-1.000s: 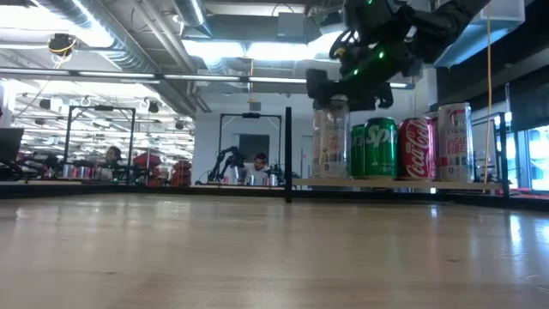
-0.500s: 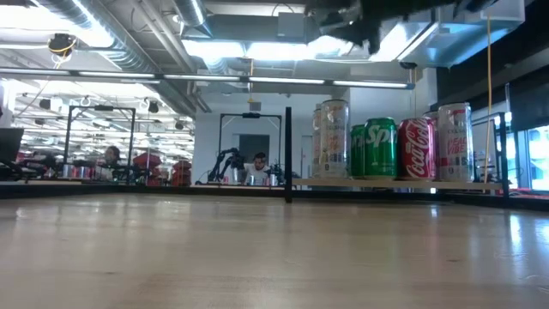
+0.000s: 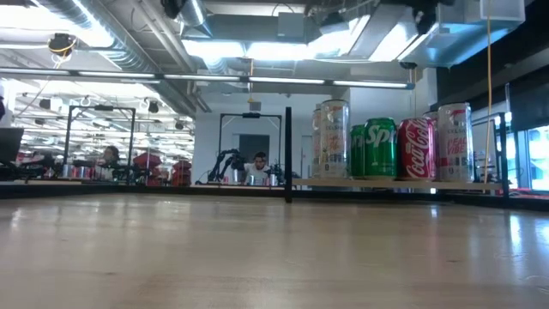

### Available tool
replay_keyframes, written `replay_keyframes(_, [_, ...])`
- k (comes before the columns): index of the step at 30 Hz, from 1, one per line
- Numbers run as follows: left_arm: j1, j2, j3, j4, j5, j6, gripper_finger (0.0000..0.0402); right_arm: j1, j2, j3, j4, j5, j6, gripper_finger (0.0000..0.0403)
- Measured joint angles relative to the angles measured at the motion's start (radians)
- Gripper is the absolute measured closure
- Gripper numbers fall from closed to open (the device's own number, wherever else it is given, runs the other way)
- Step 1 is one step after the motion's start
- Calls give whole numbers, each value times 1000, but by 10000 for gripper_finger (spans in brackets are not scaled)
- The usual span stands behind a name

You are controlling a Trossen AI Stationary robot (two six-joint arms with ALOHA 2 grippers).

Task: Place canned beverage on shelf
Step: Return to Home Position

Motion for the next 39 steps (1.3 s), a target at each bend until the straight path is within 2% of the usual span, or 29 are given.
replay_keyframes(3, [1, -61, -57, 10, -111, -65, 383, 0, -97, -47, -69, 60, 47, 348])
replay_keyframes(7, [0, -113, -102, 5, -280, -72, 369, 0, -188, -69, -171, 96, 117, 329])
replay_keyframes(10, [-2, -130, -127, 32, -296, -162, 364, 0, -216, -69, -177, 87, 164, 325])
replay_keyframes(13, [-3, -132, -201, 127, -338, -43, 363, 0, -247, -71, -236, 2, 89, 324])
replay_keyframes(15, [-1, -145, -283, 232, -322, -1, 363, 0, -278, -100, -239, -27, 53, 324])
replay_keyframes(18, [-2, -186, -417, 423, -207, 29, 363, 0, -355, -184, -186, -38, 51, 324])
replay_keyframes(23, [-1, -286, -611, 588, -132, 27, 363, 0, -495, -372, -34, -53, 77, 324])
replay_keyframes(31, [-1, -490, -791, 617, -131, -45, 362, 0, -664, -571, 93, -35, 129, 324])
replay_keyframes(35, [-1, -605, -879, 615, -131, -55, 362, 0, -734, -620, 113, -34, 130, 324])
replay_keyframes(39, [-1, -724, -949, 615, -119, -78, 362, 0, -732, -631, 116, -16, 130, 324])
